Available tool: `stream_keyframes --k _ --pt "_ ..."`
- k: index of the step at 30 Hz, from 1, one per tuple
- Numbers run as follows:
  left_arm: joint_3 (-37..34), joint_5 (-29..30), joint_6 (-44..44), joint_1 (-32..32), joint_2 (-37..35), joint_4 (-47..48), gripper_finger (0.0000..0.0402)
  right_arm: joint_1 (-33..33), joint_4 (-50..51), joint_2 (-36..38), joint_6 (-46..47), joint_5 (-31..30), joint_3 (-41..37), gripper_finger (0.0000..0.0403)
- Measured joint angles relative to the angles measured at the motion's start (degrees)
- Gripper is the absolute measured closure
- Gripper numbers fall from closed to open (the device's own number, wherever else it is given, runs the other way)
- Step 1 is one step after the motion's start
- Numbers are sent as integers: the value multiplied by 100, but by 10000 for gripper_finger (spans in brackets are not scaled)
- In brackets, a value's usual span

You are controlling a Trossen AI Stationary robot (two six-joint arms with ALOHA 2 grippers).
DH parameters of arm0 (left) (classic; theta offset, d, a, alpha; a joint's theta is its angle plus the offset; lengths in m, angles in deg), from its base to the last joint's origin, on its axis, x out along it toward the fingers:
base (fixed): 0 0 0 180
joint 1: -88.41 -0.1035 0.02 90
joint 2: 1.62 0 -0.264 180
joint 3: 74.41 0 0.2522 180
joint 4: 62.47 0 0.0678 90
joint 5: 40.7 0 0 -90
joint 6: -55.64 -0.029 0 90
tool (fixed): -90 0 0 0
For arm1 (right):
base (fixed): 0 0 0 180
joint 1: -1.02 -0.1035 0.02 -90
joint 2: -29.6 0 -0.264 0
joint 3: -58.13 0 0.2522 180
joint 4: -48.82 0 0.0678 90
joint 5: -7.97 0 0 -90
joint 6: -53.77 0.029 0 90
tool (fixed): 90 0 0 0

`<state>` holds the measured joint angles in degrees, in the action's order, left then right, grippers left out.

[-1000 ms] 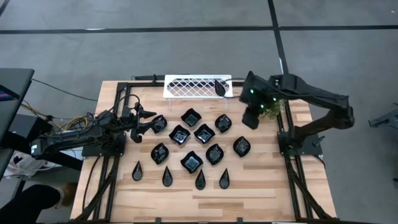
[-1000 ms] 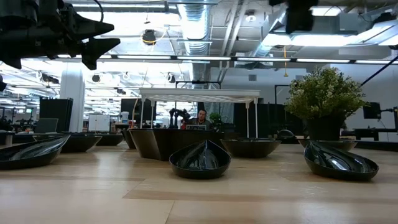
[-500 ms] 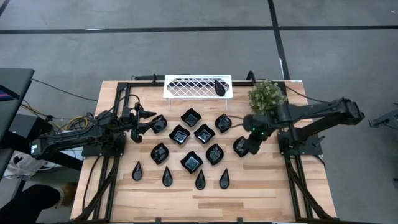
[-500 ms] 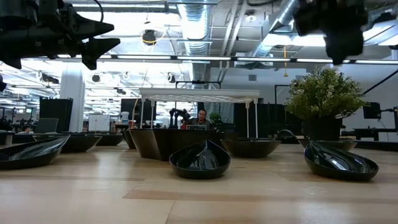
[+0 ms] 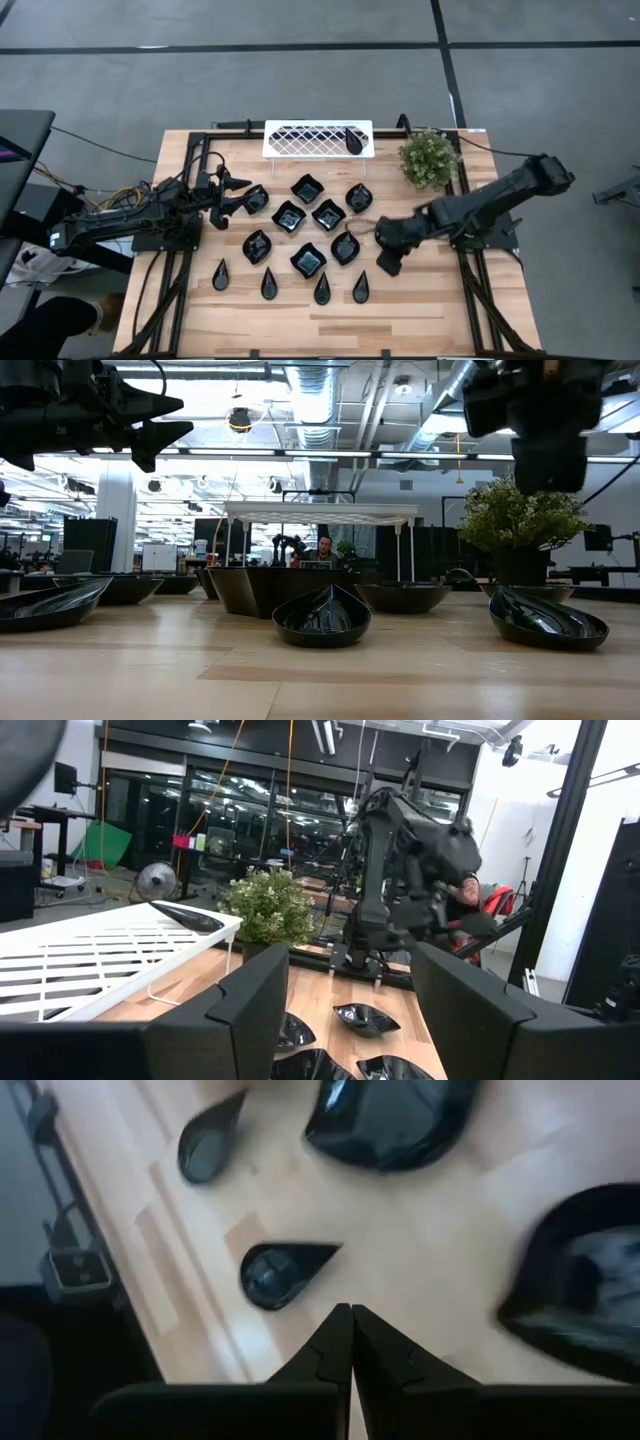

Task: Pick & Place Mini shaped plates
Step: Stack the drop-shaped plate on top of the other drop-shaped plate on the shelf

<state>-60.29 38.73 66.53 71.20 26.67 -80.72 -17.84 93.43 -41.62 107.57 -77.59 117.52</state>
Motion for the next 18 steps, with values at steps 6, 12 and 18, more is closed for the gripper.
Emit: stream_keyframes --k 6,12,18 --pt "0 0 -13 0 0 0 188 -542 -351 -582 700 -208 -16 400" --pt "0 0 -150 -2 0 2 188 -912 -437 -899 1261 -319 -18 367" --pt "0 -41 -170 -2 0 2 188 -1011 -628 -982 1529 -416 -18 313"
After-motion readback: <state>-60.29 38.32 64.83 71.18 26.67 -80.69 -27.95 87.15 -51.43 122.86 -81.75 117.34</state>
